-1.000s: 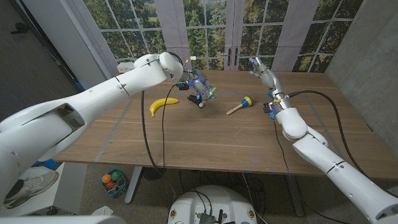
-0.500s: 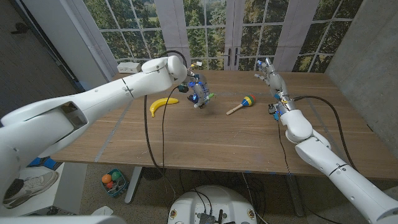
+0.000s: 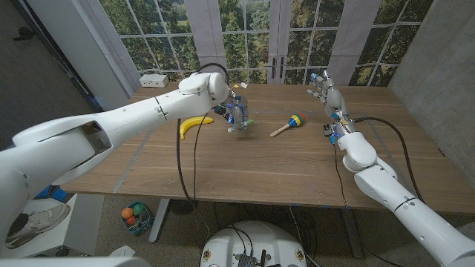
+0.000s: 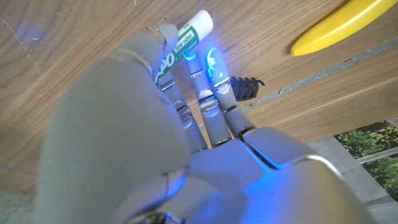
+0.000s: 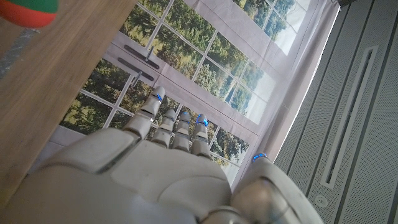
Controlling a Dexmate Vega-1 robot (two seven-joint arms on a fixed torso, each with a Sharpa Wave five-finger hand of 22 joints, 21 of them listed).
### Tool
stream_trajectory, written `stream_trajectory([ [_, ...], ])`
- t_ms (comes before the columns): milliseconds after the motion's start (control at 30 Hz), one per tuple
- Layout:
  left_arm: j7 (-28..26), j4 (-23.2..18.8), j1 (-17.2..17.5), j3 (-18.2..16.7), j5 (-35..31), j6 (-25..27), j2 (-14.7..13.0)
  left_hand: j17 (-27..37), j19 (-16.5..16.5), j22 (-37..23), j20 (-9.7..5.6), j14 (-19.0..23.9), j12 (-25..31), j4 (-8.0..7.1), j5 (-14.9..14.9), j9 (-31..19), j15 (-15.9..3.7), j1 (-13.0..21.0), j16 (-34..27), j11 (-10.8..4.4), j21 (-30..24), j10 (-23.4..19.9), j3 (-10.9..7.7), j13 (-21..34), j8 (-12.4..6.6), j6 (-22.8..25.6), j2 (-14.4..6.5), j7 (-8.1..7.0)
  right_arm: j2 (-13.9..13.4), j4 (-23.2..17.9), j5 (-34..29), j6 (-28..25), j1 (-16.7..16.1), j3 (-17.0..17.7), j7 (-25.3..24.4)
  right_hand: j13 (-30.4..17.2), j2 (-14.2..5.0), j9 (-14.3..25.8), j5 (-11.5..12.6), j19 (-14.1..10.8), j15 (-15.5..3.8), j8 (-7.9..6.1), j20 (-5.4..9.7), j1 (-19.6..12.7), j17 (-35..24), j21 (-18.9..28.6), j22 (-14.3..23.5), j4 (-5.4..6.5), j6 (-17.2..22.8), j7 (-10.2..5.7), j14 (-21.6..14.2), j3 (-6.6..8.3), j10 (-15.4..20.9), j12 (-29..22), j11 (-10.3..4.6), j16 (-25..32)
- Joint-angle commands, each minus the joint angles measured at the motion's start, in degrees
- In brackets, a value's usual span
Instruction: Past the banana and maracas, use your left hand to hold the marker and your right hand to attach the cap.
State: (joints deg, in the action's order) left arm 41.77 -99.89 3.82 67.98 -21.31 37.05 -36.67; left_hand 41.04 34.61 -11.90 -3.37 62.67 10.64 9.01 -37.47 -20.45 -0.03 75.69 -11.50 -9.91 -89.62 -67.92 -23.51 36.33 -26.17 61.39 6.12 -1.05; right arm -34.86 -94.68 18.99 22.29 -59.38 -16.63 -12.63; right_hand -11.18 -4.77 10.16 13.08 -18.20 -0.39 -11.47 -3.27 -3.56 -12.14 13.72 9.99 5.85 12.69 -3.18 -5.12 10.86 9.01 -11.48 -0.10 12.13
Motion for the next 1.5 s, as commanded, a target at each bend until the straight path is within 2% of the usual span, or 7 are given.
stream_trajectory([
  [33,4.62,1.74,0.15,2.2,-8.2,-1.85,1.49,-0.64,-0.13,0.07,-6.27,10.61,-0.07,0.13,1.01,0.1,-13.88,0.35,0.37,-0.33,0.28,0.4,0.44,-0.15,0.42,-0.48,-0.77,0.06,0.21,0.62,2.49,0.2,-0.11,0.4,0.82,-0.17,-0.69,0.17,-0.15,0.39,0.23,-0.23,-0.09,-0.09,-0.24,-0.32,0.3,-0.01,0.28,-0.38,-0.18,0.5,0.1,-0.17,0.22,0.33],
  [533,6.37,3.68,3.41,1.81,-16.71,-4.67,2.86,-5.5,-0.31,0.42,-6.98,8.03,0.18,0.06,6.54,1.12,-13.95,-0.17,1.11,-0.51,0.72,1.2,1.46,-2.04,1.14,-0.29,-1.34,-0.48,0.33,0.59,1.97,-0.14,0.08,-0.12,0.47,-0.17,-0.62,0.15,-0.29,0.58,0.2,0.0,-0.7,-0.03,-0.32,-0.58,0.31,-0.07,0.2,-0.35,-0.1,0.62,0.24,-0.18,0.21,0.31],
  [933,9.27,3.85,4.58,0.63,-20.8,-6.33,3.3,-13.07,-3.57,1.44,-6.48,1.95,-0.86,0.59,14.74,4.13,-13.99,-0.81,0.64,-0.25,5.71,11.52,1.4,-8.22,9.72,-7.88,-3.59,-1.16,0.51,0.64,1.51,-0.39,0.71,-0.58,0.34,-0.17,-0.52,0.15,-0.38,0.6,0.24,0.17,-1.15,0.0,-0.35,-0.74,0.33,-0.14,0.11,-0.29,-0.22,0.71,0.27,-0.16,0.19,0.36],
  [1133,9.95,4.36,4.72,-0.13,-21.21,-11.16,3.08,-21.52,-6.9,1.76,-5.58,-11.7,-0.53,-0.45,19.69,6.51,-13.69,-6.66,1.46,1.62,9.84,22.97,2.28,-14.14,15.5,-16.75,-1.53,-1.13,0.58,0.65,1.2,-0.41,0.8,-0.65,0.06,-0.17,-0.48,0.15,-0.42,0.56,0.15,0.23,-1.23,0.04,-0.38,-0.79,0.34,-0.15,0.08,-0.32,-0.26,0.75,0.2,-0.12,0.18,0.39],
  [1233,10.37,4.69,4.99,-0.68,-21.59,-12.63,3.24,-24.58,-9.86,1.91,-3.57,-18.72,-0.74,-0.98,21.99,7.45,-12.99,-10.56,1.17,3.5,12.41,29.34,3.32,-16.53,15.79,-21.51,-0.67,-2.18,0.64,0.71,1.25,-0.45,0.82,-0.68,0.03,-0.17,-0.44,0.15,-0.44,0.55,0.12,0.26,-1.25,0.05,-0.4,-0.81,0.34,-0.17,0.04,-0.3,-0.3,0.76,0.24,-0.13,0.16,0.4],
  [1333,10.86,4.84,5.35,-1.05,-22.38,-13.29,3.38,-26.16,-15.24,2.15,-0.58,-27.77,-0.7,-0.7,24.13,8.24,-8.49,-12.36,0.99,4.58,15.93,35.67,4.96,-18.8,15.72,-26.58,-0.66,-2.51,0.74,0.81,1.27,-0.36,0.86,-0.7,-0.02,-0.17,-0.42,0.15,-0.46,0.54,0.13,0.3,-1.27,0.05,-0.4,-0.83,0.34,-0.19,-0.01,-0.22,-0.31,0.77,0.26,-0.13,0.1,0.41],
  [1500,10.58,4.18,6.32,-2.47,-23.23,-13.97,3.16,-28.26,-21.34,2.28,2.24,-36.79,-0.59,-0.77,25.9,8.86,-5.5,-14.09,1.22,6.26,20.47,42.92,6.61,-20.92,15.85,-33.35,-1.28,-2.7,0.8,1.12,1.05,-0.35,1.24,-0.93,0.1,-0.17,-0.4,0.15,-0.47,0.52,0.13,0.32,-1.29,0.05,-0.41,-0.86,0.35,-0.22,-0.02,-0.23,-0.32,0.81,0.31,-0.14,0.12,0.41],
])
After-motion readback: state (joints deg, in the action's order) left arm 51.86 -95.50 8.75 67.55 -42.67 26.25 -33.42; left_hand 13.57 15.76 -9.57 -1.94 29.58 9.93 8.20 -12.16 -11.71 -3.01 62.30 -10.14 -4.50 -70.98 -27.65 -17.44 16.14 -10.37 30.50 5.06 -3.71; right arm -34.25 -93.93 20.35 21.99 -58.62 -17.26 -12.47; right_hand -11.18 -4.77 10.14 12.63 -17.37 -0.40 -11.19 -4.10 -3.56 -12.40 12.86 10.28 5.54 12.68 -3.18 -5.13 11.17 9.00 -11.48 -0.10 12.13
